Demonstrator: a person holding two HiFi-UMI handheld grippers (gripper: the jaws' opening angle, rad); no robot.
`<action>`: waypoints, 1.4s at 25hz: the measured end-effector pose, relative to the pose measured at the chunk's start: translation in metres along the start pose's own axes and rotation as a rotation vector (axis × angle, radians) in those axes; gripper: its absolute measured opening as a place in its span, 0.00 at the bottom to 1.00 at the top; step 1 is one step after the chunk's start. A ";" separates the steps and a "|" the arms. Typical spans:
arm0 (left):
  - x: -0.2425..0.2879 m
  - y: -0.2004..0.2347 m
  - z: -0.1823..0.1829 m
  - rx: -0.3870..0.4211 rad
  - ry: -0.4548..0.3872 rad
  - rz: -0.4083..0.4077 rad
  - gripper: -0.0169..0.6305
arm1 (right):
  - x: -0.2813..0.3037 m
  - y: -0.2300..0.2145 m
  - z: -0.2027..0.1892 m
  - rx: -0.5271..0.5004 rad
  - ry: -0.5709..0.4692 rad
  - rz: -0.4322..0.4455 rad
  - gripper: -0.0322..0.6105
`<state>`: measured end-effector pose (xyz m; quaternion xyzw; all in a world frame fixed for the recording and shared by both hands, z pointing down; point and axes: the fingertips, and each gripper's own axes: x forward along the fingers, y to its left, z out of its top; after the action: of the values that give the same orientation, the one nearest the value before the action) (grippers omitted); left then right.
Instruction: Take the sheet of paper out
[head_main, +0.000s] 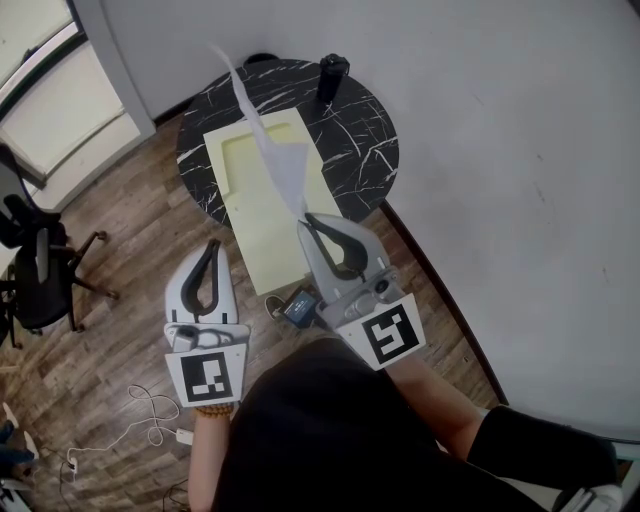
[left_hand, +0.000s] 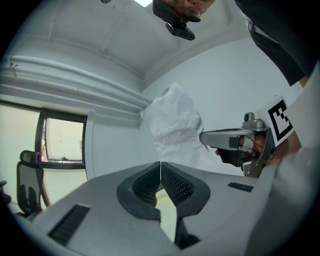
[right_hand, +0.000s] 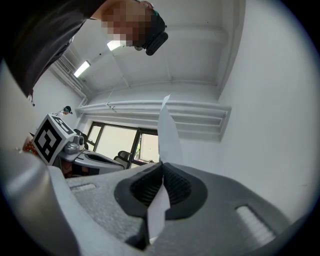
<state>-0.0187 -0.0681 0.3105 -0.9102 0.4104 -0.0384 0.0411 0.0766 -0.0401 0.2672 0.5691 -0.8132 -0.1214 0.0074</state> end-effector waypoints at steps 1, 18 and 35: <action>-0.001 0.000 0.000 0.000 0.001 0.001 0.04 | 0.000 0.000 0.000 0.000 0.001 0.000 0.05; -0.001 0.001 -0.004 -0.003 0.003 -0.002 0.04 | 0.006 0.002 -0.004 -0.009 0.012 0.010 0.05; 0.001 0.005 -0.006 -0.016 -0.007 -0.002 0.04 | 0.010 0.000 -0.020 -0.001 0.046 0.015 0.05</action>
<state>-0.0221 -0.0724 0.3159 -0.9110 0.4096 -0.0320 0.0354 0.0764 -0.0535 0.2856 0.5655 -0.8171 -0.1084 0.0274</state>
